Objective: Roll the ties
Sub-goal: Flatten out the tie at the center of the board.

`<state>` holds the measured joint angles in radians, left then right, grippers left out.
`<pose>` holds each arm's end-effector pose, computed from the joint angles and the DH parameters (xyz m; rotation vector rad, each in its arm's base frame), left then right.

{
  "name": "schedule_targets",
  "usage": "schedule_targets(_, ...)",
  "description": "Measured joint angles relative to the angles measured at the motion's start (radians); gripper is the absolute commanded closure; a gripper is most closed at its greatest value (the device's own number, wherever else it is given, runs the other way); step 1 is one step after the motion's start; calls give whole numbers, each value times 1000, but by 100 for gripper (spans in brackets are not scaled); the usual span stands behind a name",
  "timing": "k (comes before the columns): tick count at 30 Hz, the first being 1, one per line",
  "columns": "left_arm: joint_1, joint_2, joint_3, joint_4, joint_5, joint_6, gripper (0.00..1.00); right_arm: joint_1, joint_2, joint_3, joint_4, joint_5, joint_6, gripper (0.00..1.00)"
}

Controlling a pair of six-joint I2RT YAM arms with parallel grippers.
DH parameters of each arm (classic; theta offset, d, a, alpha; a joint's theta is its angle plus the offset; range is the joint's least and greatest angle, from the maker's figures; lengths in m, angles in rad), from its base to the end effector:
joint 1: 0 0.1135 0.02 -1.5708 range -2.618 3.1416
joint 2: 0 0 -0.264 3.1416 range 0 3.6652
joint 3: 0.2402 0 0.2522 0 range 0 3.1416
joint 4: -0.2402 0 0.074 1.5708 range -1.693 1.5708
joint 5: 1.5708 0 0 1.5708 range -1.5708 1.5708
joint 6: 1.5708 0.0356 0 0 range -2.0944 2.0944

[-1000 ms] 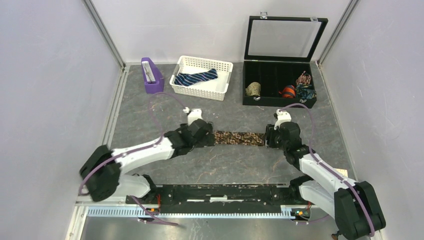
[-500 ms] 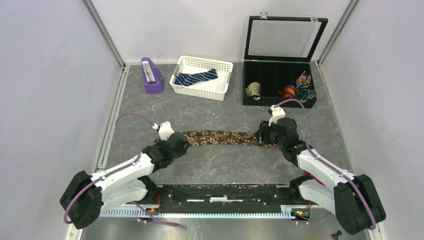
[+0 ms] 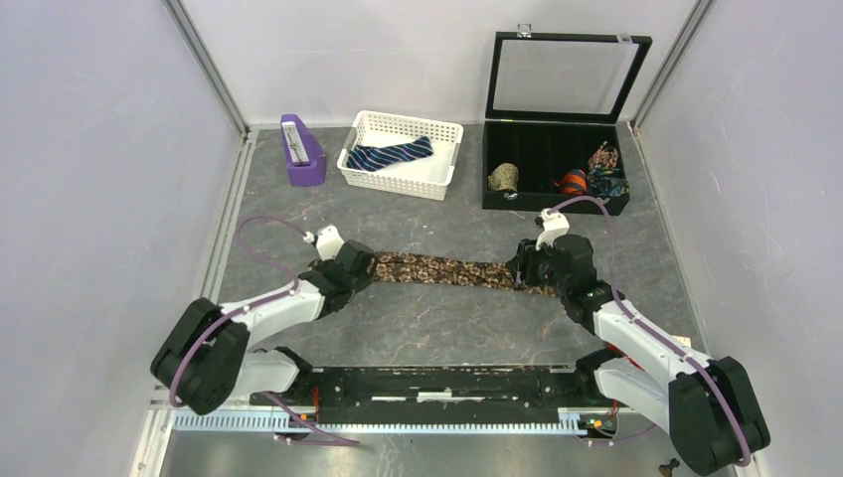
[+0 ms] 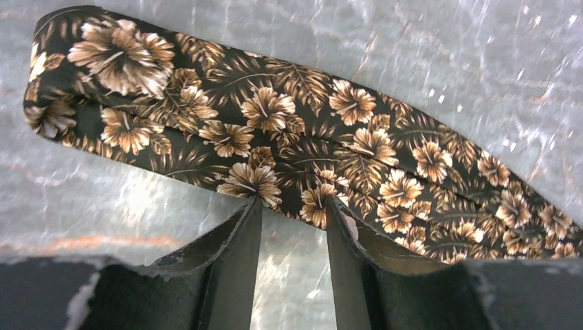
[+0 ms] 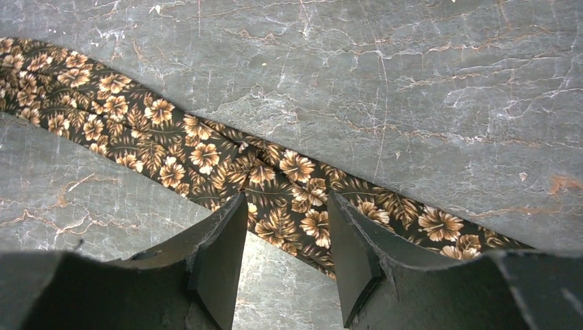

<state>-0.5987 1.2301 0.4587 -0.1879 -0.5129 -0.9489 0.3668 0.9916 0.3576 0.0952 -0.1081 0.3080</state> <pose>0.1829 -0.1037 0.1486 -0.6031 2.2884 -0.0779 0.1875 0.0761 0.1815 -0.1290 2.1452 0.5130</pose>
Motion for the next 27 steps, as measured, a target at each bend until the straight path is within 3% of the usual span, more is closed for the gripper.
schedule_targets(10, 127, 238, 148, 188, 64, 147, 52, 0, -11, -1, -8, 0, -10, 46)
schedule_targets(13, 128, 227, 169, 165, 100, 182, 41, 0, -24, -1, -11, 0, -12, 45)
schedule_targets(18, 128, 128, 182, 73, 118, 216, 35, 0, -43, -1, -14, -1, -15, 45)
schedule_targets(22, 140, 100, 224, 17, 95, 233, 37, 0, -44, -1, -14, -7, -15, 45)
schedule_targets(27, 235, 140, 243, 21, 97, 236, 42, 0, -44, -1, -14, -16, -15, 45)
